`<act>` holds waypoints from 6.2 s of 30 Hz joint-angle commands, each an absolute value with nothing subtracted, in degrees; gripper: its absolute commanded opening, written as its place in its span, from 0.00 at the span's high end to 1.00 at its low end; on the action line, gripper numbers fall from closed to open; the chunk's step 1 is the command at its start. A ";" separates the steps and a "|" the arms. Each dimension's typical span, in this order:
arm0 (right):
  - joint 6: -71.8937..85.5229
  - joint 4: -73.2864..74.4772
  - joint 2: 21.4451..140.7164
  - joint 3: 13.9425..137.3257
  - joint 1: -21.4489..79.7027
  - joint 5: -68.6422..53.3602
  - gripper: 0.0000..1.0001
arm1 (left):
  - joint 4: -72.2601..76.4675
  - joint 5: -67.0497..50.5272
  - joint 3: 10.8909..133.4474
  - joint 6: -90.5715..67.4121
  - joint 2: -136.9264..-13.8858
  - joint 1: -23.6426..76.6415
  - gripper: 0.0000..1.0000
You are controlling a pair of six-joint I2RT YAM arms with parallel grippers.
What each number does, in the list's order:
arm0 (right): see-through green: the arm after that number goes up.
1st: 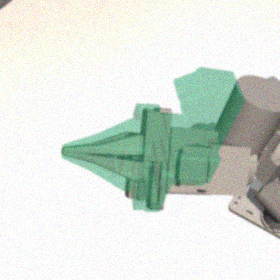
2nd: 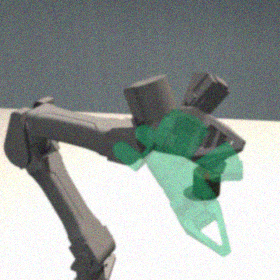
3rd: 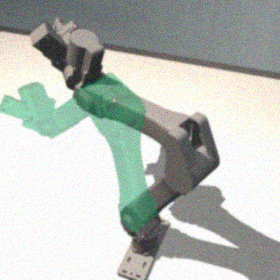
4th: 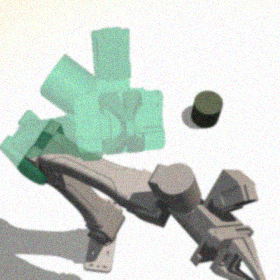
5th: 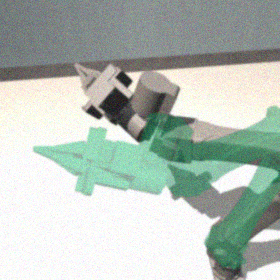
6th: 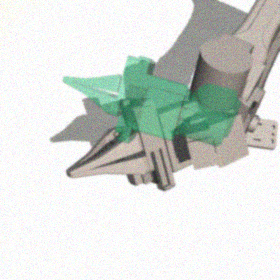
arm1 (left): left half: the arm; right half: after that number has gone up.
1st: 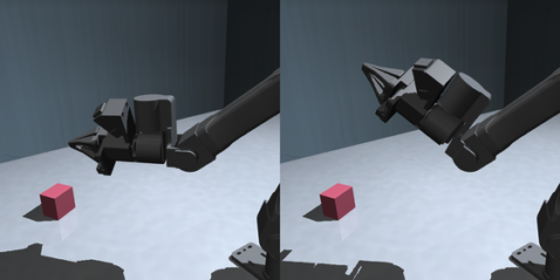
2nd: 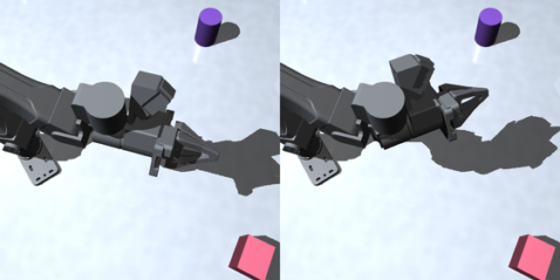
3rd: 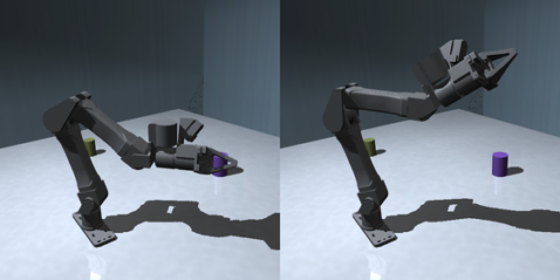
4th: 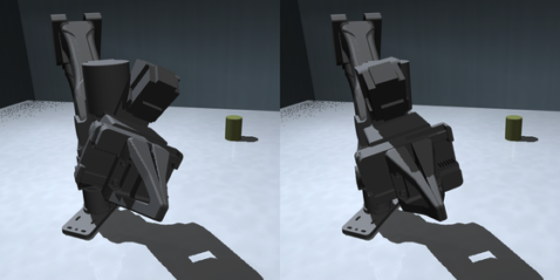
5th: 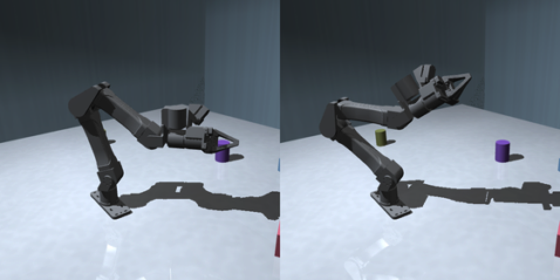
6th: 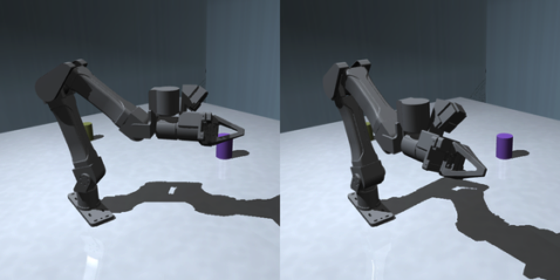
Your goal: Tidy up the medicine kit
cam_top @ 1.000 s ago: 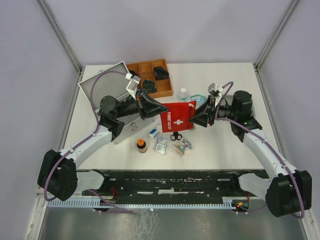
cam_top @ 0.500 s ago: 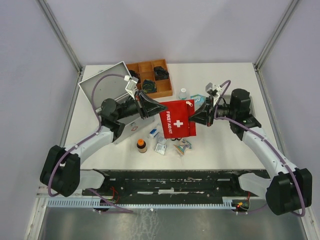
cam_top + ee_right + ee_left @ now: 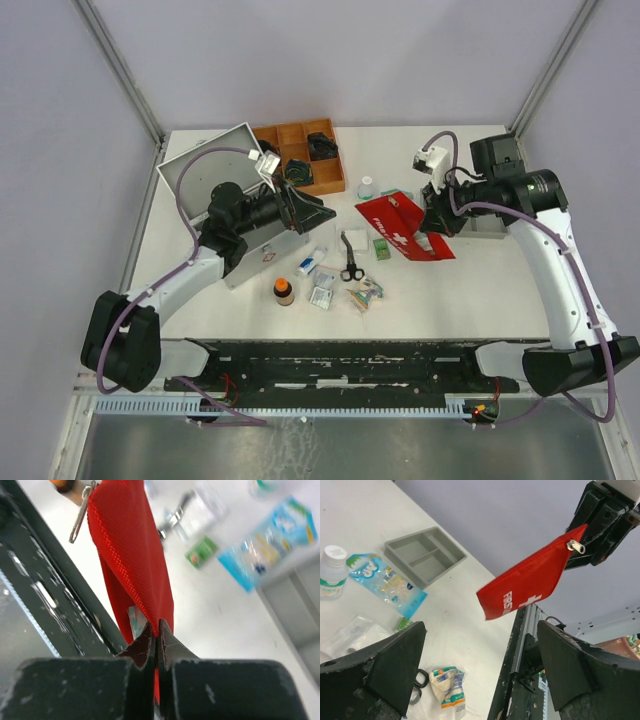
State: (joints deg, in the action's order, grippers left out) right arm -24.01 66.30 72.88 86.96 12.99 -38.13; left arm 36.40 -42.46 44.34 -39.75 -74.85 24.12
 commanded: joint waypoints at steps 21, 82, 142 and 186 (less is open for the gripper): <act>-19.39 68.13 83.48 73.75 12.64 -4.22 0.97 | 25.82 -38.45 47.94 -26.98 -71.96 25.40 0.01; -11.26 50.75 72.18 68.89 13.49 -7.60 0.99 | -4.01 -23.88 55.43 9.59 -70.93 30.90 0.01; -6.94 43.75 65.36 59.71 9.14 -12.14 1.00 | -5.84 -15.30 54.67 38.77 -94.13 61.09 0.88; 3.16 34.08 61.76 58.22 13.62 -16.77 0.99 | -20.69 -20.77 91.85 2.65 -102.82 58.41 0.97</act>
